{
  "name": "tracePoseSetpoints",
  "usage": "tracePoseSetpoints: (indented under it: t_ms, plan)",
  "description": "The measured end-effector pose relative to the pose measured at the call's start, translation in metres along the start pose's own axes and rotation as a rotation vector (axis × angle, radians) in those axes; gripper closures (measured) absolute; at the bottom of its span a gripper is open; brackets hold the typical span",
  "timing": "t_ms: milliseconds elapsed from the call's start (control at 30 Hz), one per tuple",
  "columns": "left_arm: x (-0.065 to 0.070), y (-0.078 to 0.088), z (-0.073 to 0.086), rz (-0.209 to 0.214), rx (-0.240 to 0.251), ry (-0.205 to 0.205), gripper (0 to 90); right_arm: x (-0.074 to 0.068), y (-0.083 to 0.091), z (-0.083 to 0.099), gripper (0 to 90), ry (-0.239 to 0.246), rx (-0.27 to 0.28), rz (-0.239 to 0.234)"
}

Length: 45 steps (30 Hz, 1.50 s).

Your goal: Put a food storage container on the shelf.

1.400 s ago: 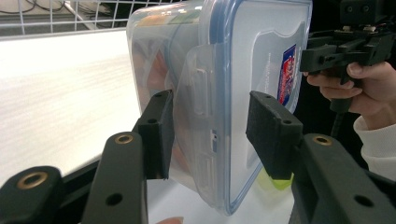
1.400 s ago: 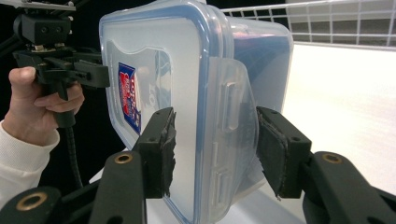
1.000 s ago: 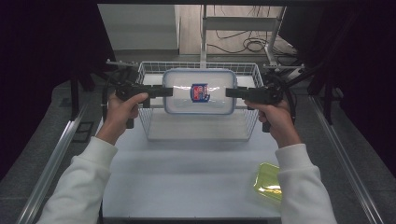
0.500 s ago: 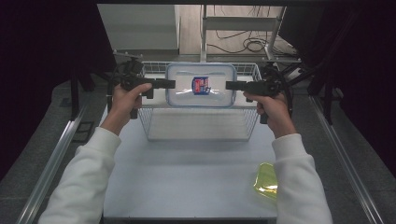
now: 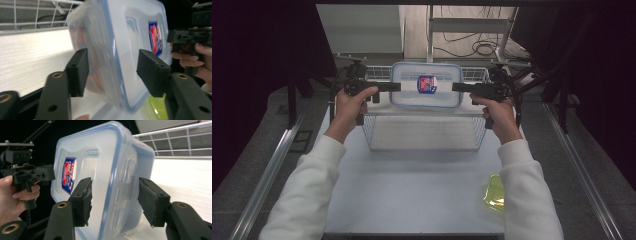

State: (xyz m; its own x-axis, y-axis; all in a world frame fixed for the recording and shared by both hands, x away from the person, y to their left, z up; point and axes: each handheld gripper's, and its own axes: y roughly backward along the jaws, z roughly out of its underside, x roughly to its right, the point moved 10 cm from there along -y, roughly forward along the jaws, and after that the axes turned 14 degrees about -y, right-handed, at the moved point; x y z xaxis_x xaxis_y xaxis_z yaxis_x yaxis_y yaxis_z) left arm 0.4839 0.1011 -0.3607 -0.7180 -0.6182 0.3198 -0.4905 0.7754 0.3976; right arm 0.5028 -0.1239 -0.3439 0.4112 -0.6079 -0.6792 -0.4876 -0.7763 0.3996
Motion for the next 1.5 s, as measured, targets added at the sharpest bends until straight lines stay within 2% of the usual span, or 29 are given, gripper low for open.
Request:
tracePoseSetpoints:
  t_ms: [67, 100, 133, 167, 200, 233, 267, 367, 433, 500, 533, 567, 600, 633, 667, 700, 733, 767, 800, 833, 933, 1033, 1133, 1167, 1233, 1267, 1500]
  plan:
    - [0.0, -0.002, 0.001, -0.003, -0.001, 0.004, 42.3, 0.002, -0.001, 0.0, 43.2, -0.01, 0.009, 0.009]
    - [-0.001, -0.005, 0.003, -0.009, -0.005, 0.005, 37.7, 0.007, -0.004, 0.001, 40.3, -0.039, 0.013, 0.024]
    - [-0.002, -0.007, 0.004, -0.023, -0.005, 0.017, 37.7, 0.007, -0.004, 0.001, 40.3, -0.039, 0.013, 0.024]
    - [-0.005, -0.007, 0.002, -0.037, 0.021, 0.046, 33.9, 0.009, -0.005, 0.001, 39.1, -0.039, 0.025, 0.034]
    - [-0.006, -0.008, 0.002, -0.031, 0.025, 0.047, 35.8, 0.012, -0.006, 0.003, 38.6, -0.042, 0.021, 0.037]
    - [-0.005, -0.008, 0.003, -0.022, 0.029, 0.05, 34.6, 0.013, -0.007, 0.003, 36.5, -0.095, 0.041, -0.002]
    - [-0.005, -0.008, 0.003, -0.023, 0.029, 0.051, 32.5, 0.014, -0.007, 0.003, 35.2, -0.102, 0.049, 0.002]
    - [-0.008, -0.002, 0.002, -0.061, 0.042, 0.05, 22.4, 0.013, -0.002, 0.002, 33.8, -0.1, 0.073, 0.001]
    - [-0.008, 0.003, 0.0, -0.057, 0.059, 0.054, 18.7, 0.012, 0.006, 0.0, 34.3, -0.083, 0.094, 0.011]
    - [-0.006, 0.007, 0.0, -0.05, 0.066, 0.051, 18.1, 0.011, 0.009, 0.0, 36.6, -0.074, 0.096, 0.012]
    - [-0.005, 0.01, 0.001, -0.051, 0.069, 0.047, 18.1, 0.011, 0.014, 0.002, 39.7, -0.054, 0.098, 0.024]
    - [-0.002, 0.016, 0.004, -0.043, 0.076, 0.04, 18.3, 0.012, 0.023, 0.007, 49.6, -0.028, 0.092, 0.051]
    - [-0.002, 0.016, 0.004, -0.043, 0.076, 0.04, 18.3, 0.012, 0.023, 0.007, 49.6, -0.028, 0.092, 0.051]
    - [0.002, 0.021, 0.008, -0.029, 0.078, 0.032, 18.3, 0.012, 0.03, 0.016, 61.4, 0.002, 0.069, 0.083]
    - [0.002, 0.021, 0.008, -0.029, 0.078, 0.032, 18.5, 0.012, 0.03, 0.016, 61.4, 0.002, 0.069, 0.083]
    - [0.004, 0.024, 0.01, -0.025, 0.082, 0.03, 19.0, 0.009, 0.035, 0.031, 74.4, 0.06, 0.023, 0.088]
    - [0.006, 0.026, 0.012, -0.016, 0.083, 0.029, 19.0, 0.009, 0.035, 0.031, 74.4, 0.06, 0.023, 0.088]
    - [0.01, 0.029, 0.016, 0.001, 0.084, 0.028, 19.2, 0.004, 0.034, 0.045, 82.8, 0.105, -0.024, 0.081]
    - [0.01, 0.029, 0.016, 0.001, 0.084, 0.028, 19.4, 0.004, 0.034, 0.045, 82.8, 0.105, -0.024, 0.081]
    - [0.015, 0.031, 0.02, 0.009, 0.077, 0.021, 19.2, -0.001, 0.03, 0.057, 87.9, 0.143, -0.05, 0.075]
    - [0.02, 0.034, 0.024, 0.018, 0.069, 0.009, 19.1, -0.005, 0.023, 0.065, 88.9, 0.164, -0.073, 0.069]
    - [0.026, 0.037, 0.031, 0.028, 0.06, -0.002, 19.6, -0.01, 0.004, 0.08, 89.0, 0.194, -0.122, 0.049]
    - [0.028, 0.038, 0.035, 0.033, 0.055, -0.008, 20.0, -0.011, -0.004, 0.084, 89.0, 0.209, -0.131, 0.052]
    - [0.028, 0.039, 0.036, 0.035, 0.051, -0.011, 20.3, -0.01, -0.011, 0.083, 89.0, 0.208, -0.119, 0.053]
    - [0.028, 0.039, 0.038, 0.037, 0.048, -0.013, 20.3, -0.007, -0.014, 0.08, 89.1, 0.2, -0.106, 0.067]
    - [0.028, 0.039, 0.039, 0.039, 0.048, -0.012, 20.3, -0.007, -0.014, 0.08, 89.1, 0.2, -0.106, 0.067]
    - [0.03, 0.037, 0.045, 0.045, 0.036, -0.01, 20.1, 0.004, -0.014, 0.063, 89.1, 0.145, -0.012, 0.114]
